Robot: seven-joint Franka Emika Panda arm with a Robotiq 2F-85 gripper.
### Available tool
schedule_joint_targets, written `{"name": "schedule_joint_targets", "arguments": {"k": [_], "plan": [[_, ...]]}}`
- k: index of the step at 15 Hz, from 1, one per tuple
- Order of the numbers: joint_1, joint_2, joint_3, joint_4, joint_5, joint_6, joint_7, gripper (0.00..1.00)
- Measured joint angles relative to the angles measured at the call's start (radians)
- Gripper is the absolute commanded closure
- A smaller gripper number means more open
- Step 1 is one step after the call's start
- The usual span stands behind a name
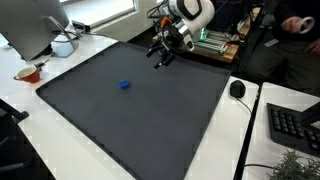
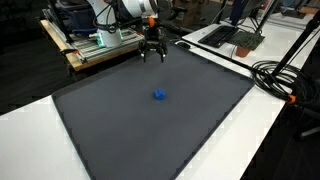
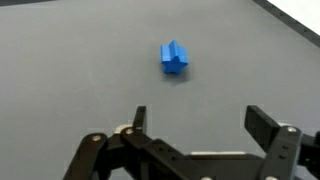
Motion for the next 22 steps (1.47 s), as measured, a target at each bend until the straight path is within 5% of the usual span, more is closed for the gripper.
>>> {"name": "schedule_joint_targets", "arguments": {"k": [9, 15, 22], "plan": [[-0.008, 0.008, -0.018, 0.018, -0.018, 0.022, 0.003, 0.0], [-0.088, 0.041, -0.081, 0.125, -0.223, 0.161, 0.091, 0.0], [-0.102, 0.172, -0.099, 0.175, -0.307, 0.014, 0.244, 0.0]]}}
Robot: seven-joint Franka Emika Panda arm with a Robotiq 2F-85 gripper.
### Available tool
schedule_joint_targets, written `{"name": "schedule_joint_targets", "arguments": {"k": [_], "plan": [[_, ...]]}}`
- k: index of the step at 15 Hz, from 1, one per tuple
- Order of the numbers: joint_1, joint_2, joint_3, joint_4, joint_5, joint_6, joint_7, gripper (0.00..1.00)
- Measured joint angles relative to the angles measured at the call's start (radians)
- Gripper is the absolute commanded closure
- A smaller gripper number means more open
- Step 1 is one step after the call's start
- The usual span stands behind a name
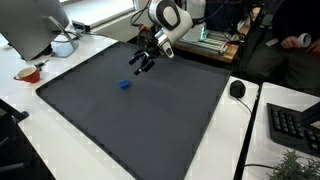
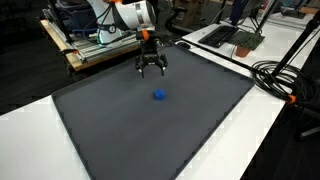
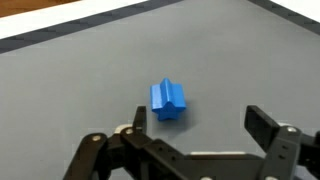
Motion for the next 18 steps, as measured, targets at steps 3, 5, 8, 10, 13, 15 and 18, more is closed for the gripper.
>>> {"name": "schedule_joint_targets", "arguments": {"k": [3, 5, 8, 10, 13, 15, 18], "plan": [[0.001, 0.051, 0.006, 0.003, -0.073, -0.022, 0.091, 0.0], [0.001, 0.063, 0.007, 0.005, -0.073, -0.023, 0.099, 0.0], [0.001, 0.062, 0.007, 0.006, -0.073, -0.023, 0.099, 0.0], [0.002, 0.063, 0.009, 0.007, -0.073, -0.023, 0.099, 0.0], [0.022, 0.071, 0.027, 0.029, -0.073, -0.04, 0.098, 0.0], [0.035, 0.083, 0.031, 0.05, -0.073, -0.041, 0.093, 0.0], [0.036, 0.108, 0.022, 0.079, -0.073, -0.053, 0.074, 0.0]]}}
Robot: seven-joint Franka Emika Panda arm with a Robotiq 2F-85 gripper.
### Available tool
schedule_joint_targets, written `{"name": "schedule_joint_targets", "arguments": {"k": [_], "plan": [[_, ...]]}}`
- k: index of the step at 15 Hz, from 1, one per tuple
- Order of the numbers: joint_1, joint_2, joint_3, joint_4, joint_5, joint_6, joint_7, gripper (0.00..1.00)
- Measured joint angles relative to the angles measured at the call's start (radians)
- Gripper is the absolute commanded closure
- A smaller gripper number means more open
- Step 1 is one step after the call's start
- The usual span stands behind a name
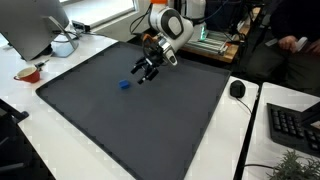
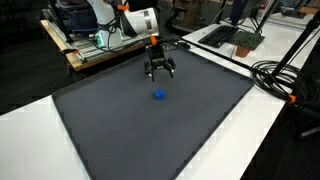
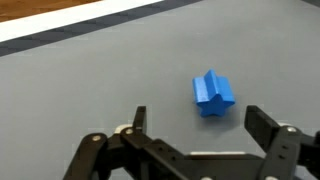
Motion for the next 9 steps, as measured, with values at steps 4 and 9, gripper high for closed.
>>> {"name": "schedule_joint_targets", "arguments": {"k": [4, 9], "plan": [[-0.013, 0.029, -0.031, 0.015, 0.0, -0.01, -0.019, 0.0], [-0.017, 0.059, -0.028, 0.042, 0.0, -0.009, -0.021, 0.0]]}}
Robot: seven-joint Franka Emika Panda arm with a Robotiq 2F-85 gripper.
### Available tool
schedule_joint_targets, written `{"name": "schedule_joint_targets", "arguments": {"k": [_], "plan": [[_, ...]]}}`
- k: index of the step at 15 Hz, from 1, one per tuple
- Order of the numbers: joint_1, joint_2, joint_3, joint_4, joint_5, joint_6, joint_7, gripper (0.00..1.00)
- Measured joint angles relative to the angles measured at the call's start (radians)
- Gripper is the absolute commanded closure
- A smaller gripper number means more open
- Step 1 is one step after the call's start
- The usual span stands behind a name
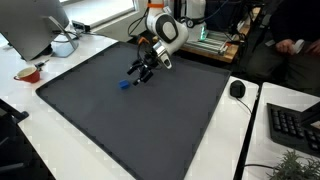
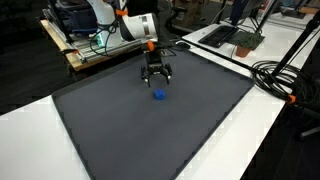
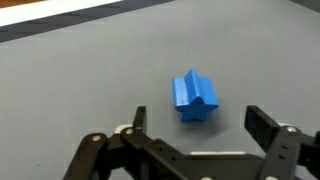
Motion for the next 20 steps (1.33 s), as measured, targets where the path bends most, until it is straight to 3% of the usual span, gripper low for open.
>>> {"name": "schedule_joint_targets", "arguments": {"k": [6, 7, 8, 9, 16, 20], "plan": [[-0.003, 0.035, -0.009, 0.04, 0.0, 0.0, -0.001, 0.01], [-0.004, 0.041, -0.012, 0.044, 0.0, 0.0, -0.002, 0.07], [-0.005, 0.045, -0.014, 0.046, 0.0, 0.0, -0.002, 0.26], [-0.005, 0.049, -0.015, 0.047, 0.0, 0.0, -0.002, 0.27], [-0.004, 0.067, -0.014, 0.065, 0.0, 0.0, -0.002, 0.77], [-0.004, 0.067, -0.014, 0.071, 0.0, 0.0, -0.003, 0.77]]}}
